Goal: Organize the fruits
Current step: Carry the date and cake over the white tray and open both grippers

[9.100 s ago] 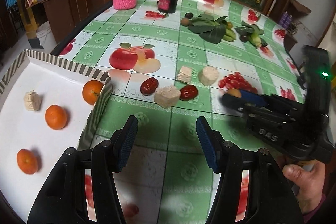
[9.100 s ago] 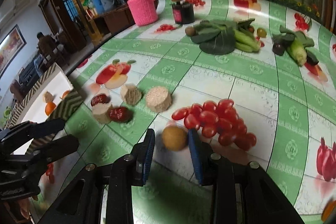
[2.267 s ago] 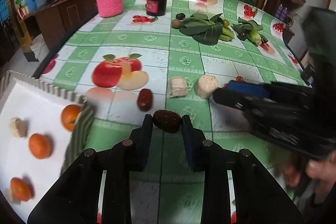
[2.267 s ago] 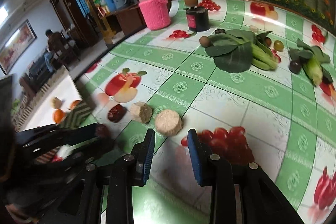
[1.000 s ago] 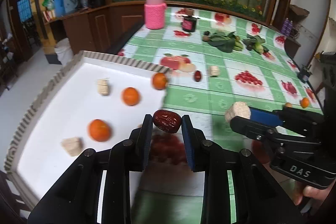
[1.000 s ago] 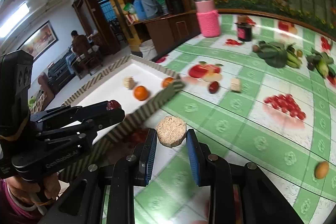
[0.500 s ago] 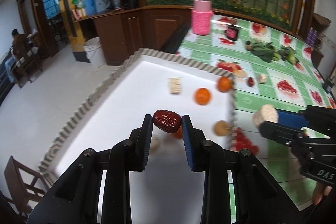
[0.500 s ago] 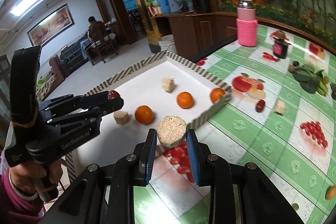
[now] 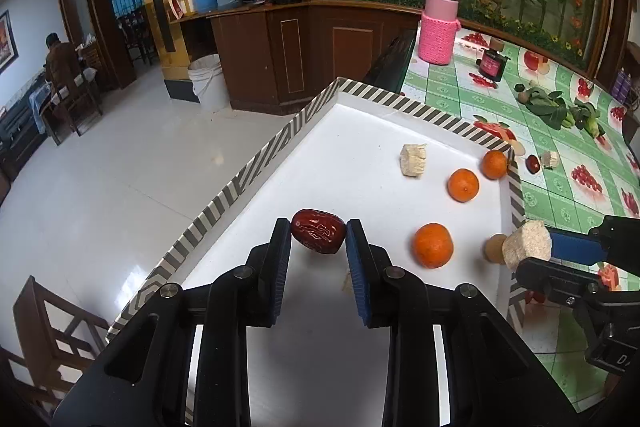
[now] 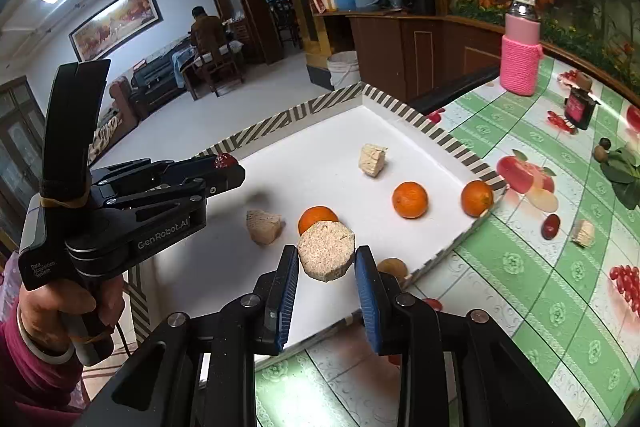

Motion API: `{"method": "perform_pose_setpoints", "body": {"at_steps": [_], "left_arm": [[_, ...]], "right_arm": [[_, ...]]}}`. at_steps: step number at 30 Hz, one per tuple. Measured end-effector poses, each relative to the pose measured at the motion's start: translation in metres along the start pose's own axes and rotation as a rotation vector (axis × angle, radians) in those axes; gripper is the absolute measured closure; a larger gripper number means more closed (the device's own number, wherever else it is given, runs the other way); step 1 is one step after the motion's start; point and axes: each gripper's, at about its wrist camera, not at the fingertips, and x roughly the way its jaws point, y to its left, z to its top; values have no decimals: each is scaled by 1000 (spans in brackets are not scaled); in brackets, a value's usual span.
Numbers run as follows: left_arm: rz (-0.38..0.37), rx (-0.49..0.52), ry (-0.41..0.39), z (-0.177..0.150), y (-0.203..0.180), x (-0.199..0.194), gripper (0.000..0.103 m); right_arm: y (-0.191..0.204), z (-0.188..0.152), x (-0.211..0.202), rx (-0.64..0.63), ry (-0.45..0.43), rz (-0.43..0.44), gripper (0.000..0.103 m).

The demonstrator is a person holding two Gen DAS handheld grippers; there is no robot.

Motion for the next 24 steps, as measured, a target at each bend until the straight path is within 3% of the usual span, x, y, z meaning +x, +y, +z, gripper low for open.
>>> {"method": "perform_pose_setpoints", "body": {"at_steps": [9, 24], "left_arm": [[-2, -2, 38, -3, 10, 8, 76], [4, -22, 129, -15, 23, 30, 76]], "right_arm": [[5, 5, 19, -26, 48, 14, 75], [20, 6, 71, -129, 209, 23, 75]]}}
